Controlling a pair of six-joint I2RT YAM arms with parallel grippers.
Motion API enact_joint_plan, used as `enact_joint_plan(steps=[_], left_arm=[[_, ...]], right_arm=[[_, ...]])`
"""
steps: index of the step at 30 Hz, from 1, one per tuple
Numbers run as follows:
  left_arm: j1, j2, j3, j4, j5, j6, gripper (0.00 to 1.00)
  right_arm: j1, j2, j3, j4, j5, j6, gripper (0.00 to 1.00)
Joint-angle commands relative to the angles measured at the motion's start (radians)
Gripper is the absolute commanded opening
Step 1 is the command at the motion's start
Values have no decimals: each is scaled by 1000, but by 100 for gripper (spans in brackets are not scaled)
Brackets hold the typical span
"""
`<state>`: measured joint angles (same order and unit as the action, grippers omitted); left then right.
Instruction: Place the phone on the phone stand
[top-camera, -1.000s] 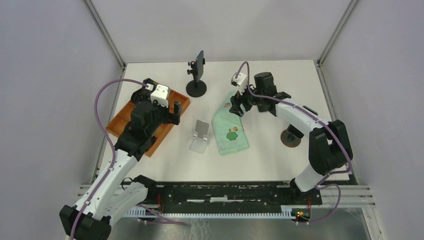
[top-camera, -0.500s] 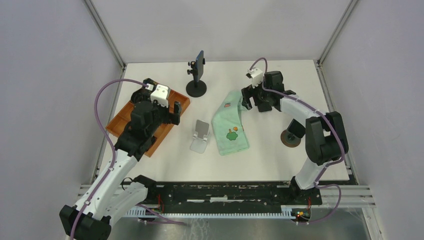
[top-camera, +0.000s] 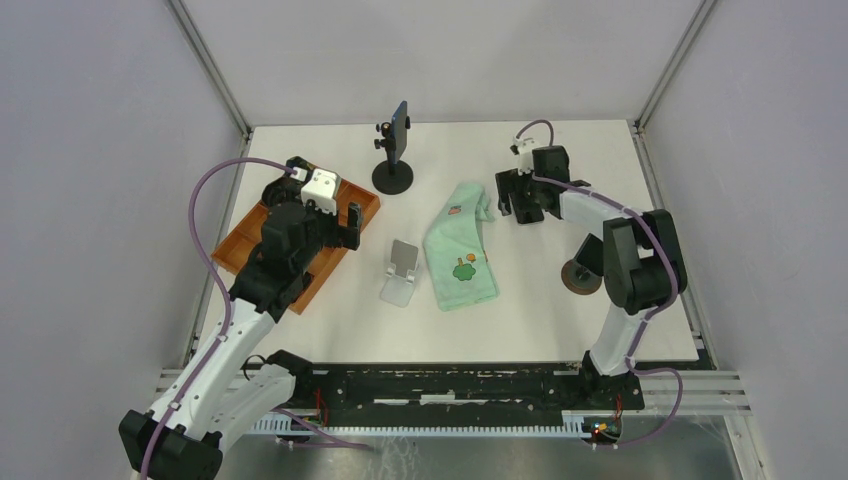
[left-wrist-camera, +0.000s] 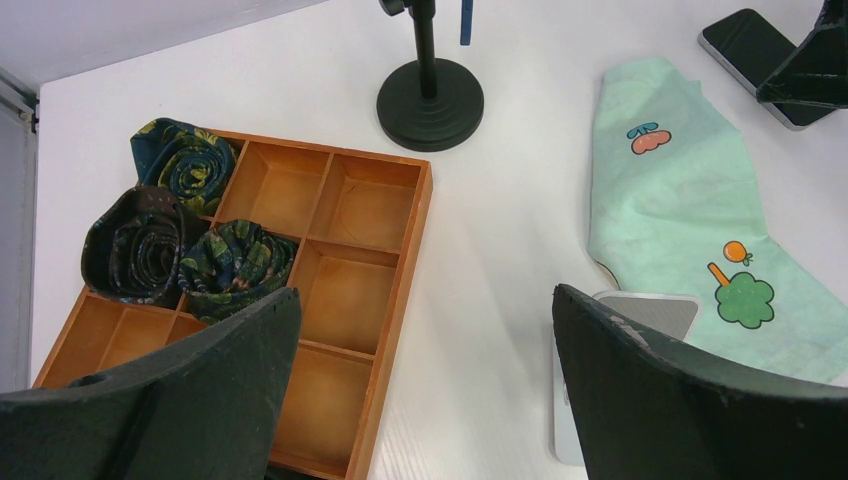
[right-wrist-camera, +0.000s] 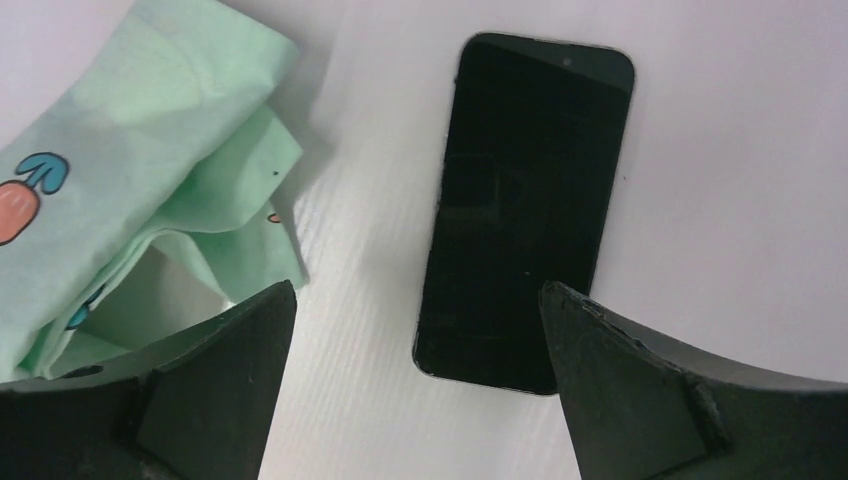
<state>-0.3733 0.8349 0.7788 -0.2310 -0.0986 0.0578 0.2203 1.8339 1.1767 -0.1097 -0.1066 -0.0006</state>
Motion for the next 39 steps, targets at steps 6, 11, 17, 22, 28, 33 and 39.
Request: enact_joint_plan(steps=[6, 11, 17, 22, 28, 33, 39], left_arm=[[2, -13, 12, 24, 6, 45, 100], [2, -12, 12, 24, 6, 44, 100], [2, -10, 12, 24, 6, 45, 100], [2, -9, 11, 24, 8, 44, 100], [2, -10, 11, 24, 8, 45, 100], [2, -11, 11, 24, 8, 45, 100], [3, -12, 11, 23, 6, 45, 100]], right_arm=[[-55, 53, 68, 7, 15, 71, 98], [-61, 86, 88, -6, 15, 72, 98], [-71, 118, 114, -25, 21, 69, 98], [-72, 134, 123, -31, 29, 65, 98], [-72, 151, 132, -41, 50, 50, 98], [-73, 168, 141, -49, 62, 37, 98], [-72, 182, 149, -57, 80, 12, 95]])
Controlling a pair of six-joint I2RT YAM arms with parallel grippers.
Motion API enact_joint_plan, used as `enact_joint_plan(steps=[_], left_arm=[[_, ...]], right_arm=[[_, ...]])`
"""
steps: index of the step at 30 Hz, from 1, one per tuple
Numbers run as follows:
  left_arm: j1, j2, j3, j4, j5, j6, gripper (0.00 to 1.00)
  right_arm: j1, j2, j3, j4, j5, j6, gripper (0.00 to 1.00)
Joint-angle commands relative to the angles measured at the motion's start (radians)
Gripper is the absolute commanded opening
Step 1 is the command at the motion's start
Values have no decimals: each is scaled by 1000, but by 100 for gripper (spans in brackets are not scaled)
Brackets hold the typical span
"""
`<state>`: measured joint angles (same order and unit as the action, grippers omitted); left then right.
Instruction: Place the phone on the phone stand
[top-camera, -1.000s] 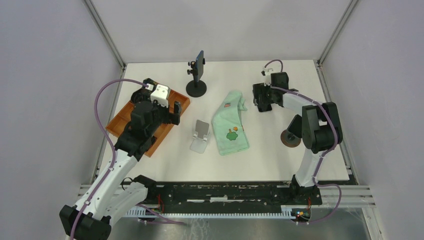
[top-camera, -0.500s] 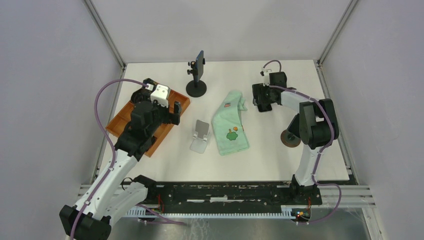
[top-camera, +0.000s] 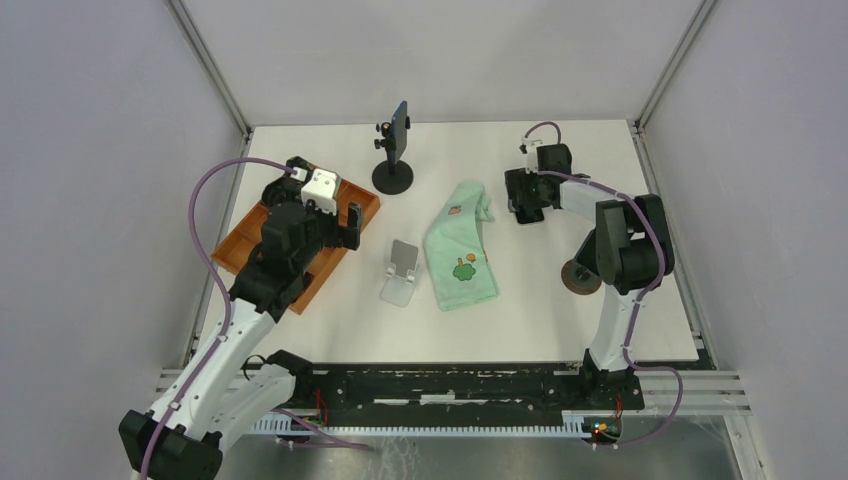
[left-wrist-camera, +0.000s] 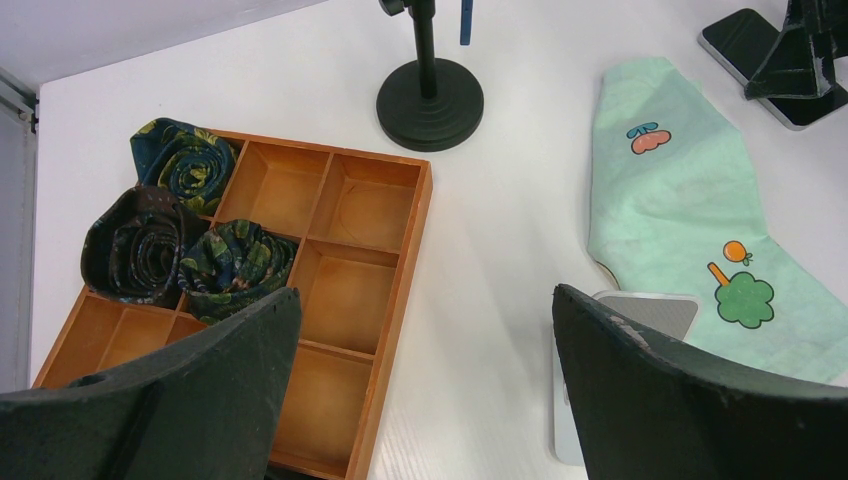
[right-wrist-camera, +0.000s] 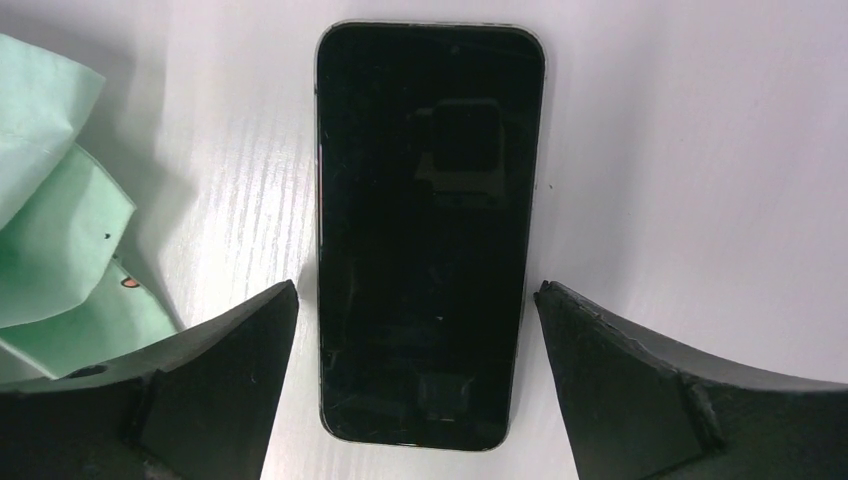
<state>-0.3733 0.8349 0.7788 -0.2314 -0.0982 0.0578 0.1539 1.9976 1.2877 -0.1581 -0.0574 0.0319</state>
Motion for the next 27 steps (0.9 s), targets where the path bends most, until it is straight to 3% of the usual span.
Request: enact_joint_plan(steps=[1, 12, 21, 25, 27], left_arm=[[3, -10, 12, 24, 6, 45, 100], [2, -15, 12, 24, -9, 43, 100], [7, 5, -13, 51, -90, -24, 100], [8, 19, -13, 50, -47, -30, 100], [9, 21, -11, 51, -33, -31, 100]], right_arm=[[-5, 22, 38, -9, 34, -24, 95], [-6, 43, 36, -24, 92, -88, 89], [-6, 26, 23, -33, 71, -134, 67], [-7, -20, -14, -15, 27, -131, 52], [-7, -47, -34, -2, 5, -122, 49]])
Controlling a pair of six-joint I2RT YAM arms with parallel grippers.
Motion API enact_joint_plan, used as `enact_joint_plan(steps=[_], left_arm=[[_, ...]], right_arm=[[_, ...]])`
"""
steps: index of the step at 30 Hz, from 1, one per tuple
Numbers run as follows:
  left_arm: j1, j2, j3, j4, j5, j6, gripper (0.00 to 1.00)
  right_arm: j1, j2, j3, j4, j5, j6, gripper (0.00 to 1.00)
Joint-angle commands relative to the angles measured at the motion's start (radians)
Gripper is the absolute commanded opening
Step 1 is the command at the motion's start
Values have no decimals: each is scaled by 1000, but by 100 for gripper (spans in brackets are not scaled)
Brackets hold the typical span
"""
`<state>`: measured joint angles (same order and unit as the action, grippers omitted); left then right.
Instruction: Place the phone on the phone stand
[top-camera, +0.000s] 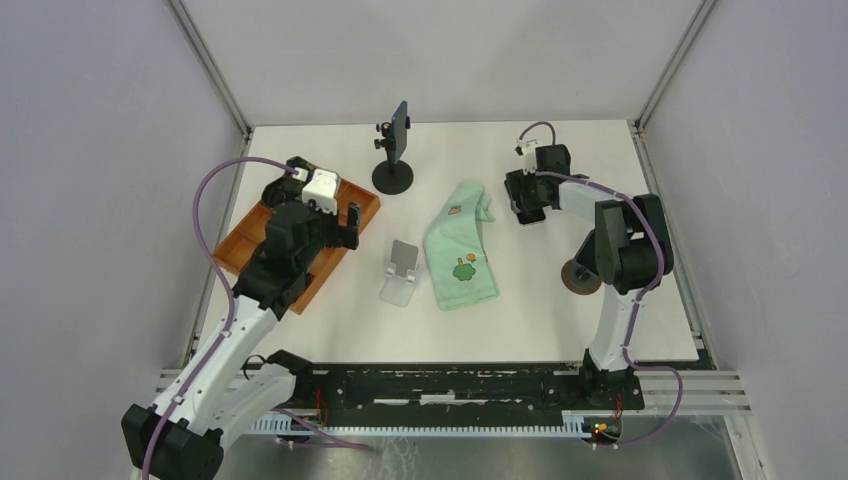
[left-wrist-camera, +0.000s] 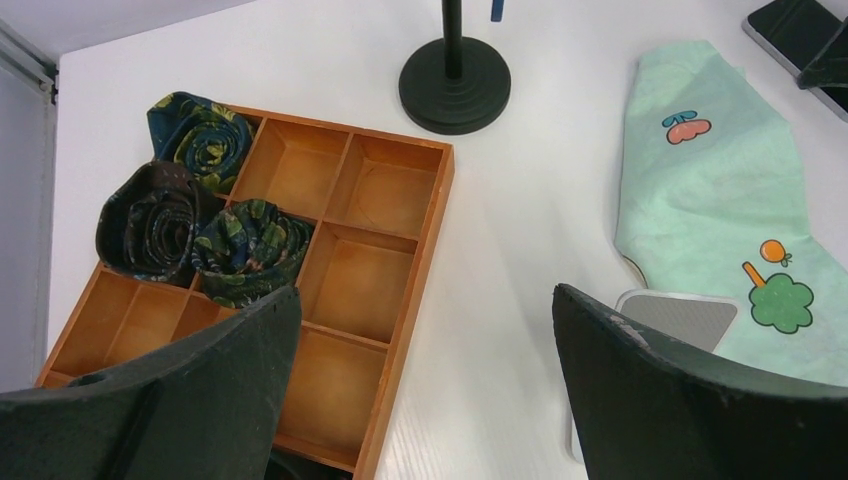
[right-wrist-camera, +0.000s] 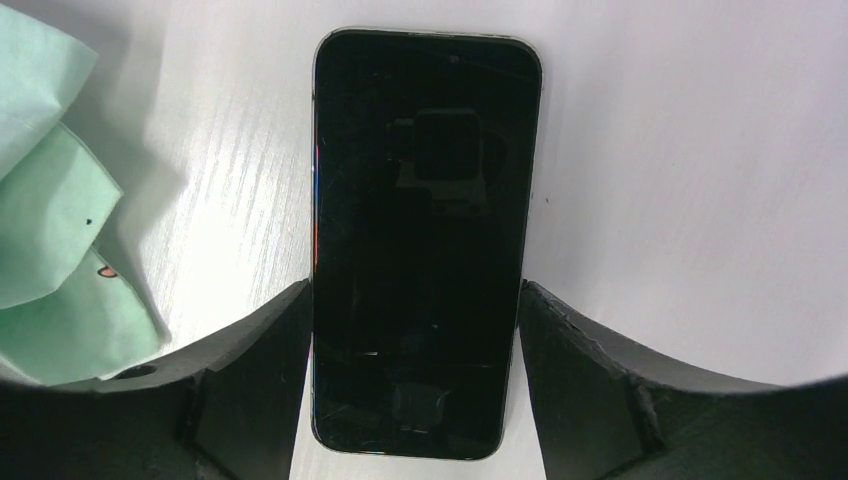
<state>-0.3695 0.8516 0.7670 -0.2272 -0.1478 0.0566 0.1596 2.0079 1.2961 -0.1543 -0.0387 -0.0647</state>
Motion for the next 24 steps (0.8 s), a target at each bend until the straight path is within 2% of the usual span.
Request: enact_joint_plan(steps=[1, 4, 7, 10, 17, 20, 24], left_arm=[[4, 3, 1, 48, 31, -30, 100], [4, -6, 6, 56, 96, -52, 98], [5, -19, 20, 69, 188, -141, 97], [4, -25, 26, 99, 310, -300, 96], [-12, -30, 5, 220, 455, -656, 93], [-78, -35, -33, 304, 426, -751, 92], [-277, -7, -44, 358, 246, -778, 92]], right_arm=[[-13, -68, -48, -3, -22, -21, 48], [-21, -109, -65, 6, -65, 5, 45], [-33, -151, -91, 23, -117, 40, 42], [-48, -183, -116, 38, -200, 90, 38], [-63, -234, -147, 70, -356, 189, 37], [-66, -257, -163, 88, -418, 228, 36], [-67, -290, -190, 115, -503, 292, 36]])
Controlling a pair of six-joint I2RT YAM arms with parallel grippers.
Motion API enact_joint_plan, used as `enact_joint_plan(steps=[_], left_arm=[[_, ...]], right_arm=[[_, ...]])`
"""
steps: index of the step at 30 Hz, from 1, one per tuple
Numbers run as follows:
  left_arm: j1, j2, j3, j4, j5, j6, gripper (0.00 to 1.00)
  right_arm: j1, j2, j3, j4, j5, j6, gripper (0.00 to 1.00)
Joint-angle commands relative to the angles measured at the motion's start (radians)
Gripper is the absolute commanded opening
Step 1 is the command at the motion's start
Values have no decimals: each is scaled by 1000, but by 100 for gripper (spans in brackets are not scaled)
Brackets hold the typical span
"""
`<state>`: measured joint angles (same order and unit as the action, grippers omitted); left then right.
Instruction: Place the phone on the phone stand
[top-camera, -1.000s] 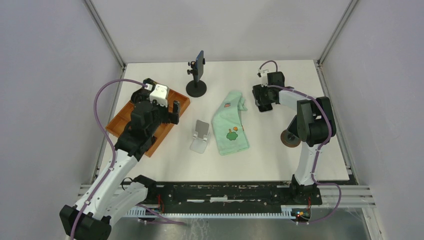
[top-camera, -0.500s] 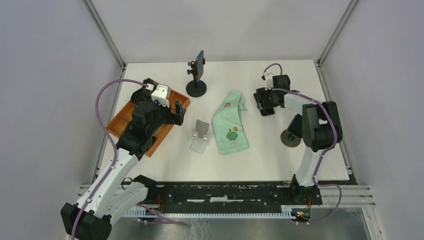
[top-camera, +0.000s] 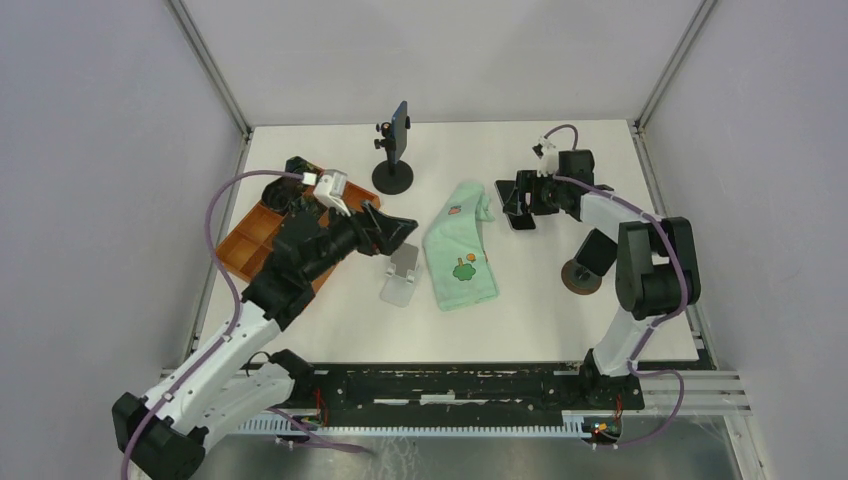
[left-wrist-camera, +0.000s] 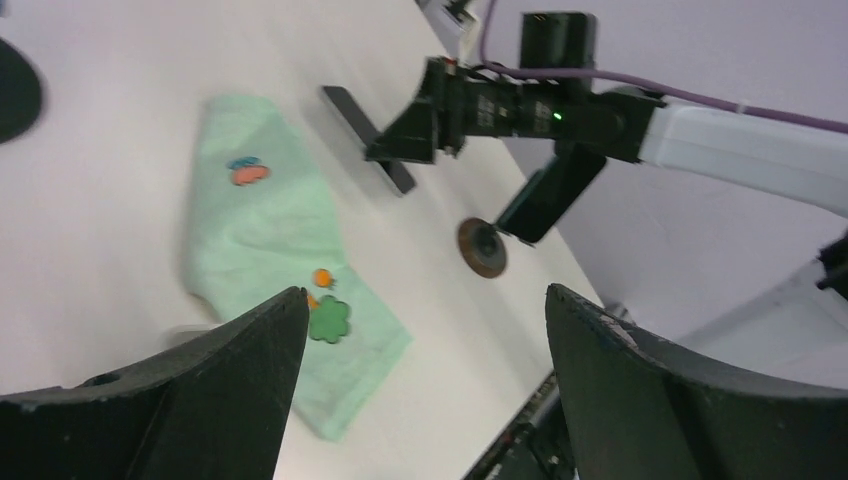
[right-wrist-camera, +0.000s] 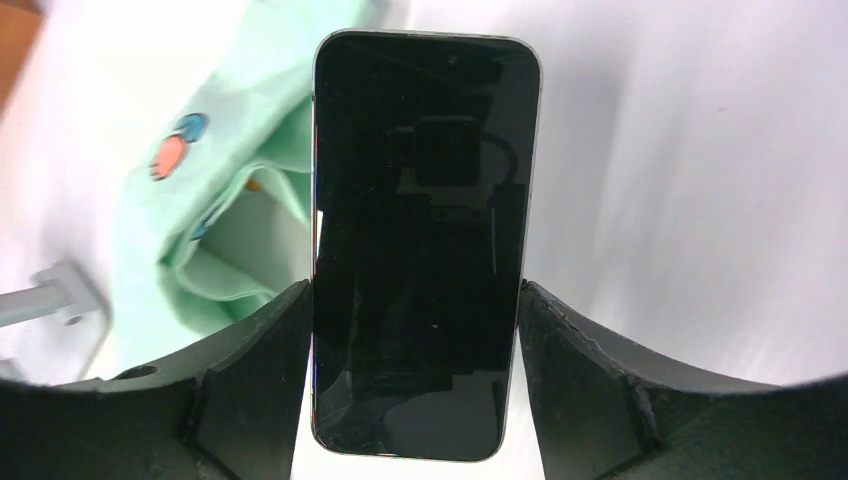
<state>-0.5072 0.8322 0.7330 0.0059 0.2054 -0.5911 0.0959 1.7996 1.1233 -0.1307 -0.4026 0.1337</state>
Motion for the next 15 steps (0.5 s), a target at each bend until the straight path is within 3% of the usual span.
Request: enact_joint_plan(steps=[1, 6, 15], left_arm=[[-186, 30, -8, 140, -156, -130, 93], [-343, 175, 7, 249, -289, -153, 93], [-427, 436, 63, 395, -361, -193, 92]], right_arm=[[-3, -93, -25, 106, -160, 108, 36], [-5, -162, -97, 214, -278, 218, 36], [-6, -297, -237, 352, -433, 350, 36]])
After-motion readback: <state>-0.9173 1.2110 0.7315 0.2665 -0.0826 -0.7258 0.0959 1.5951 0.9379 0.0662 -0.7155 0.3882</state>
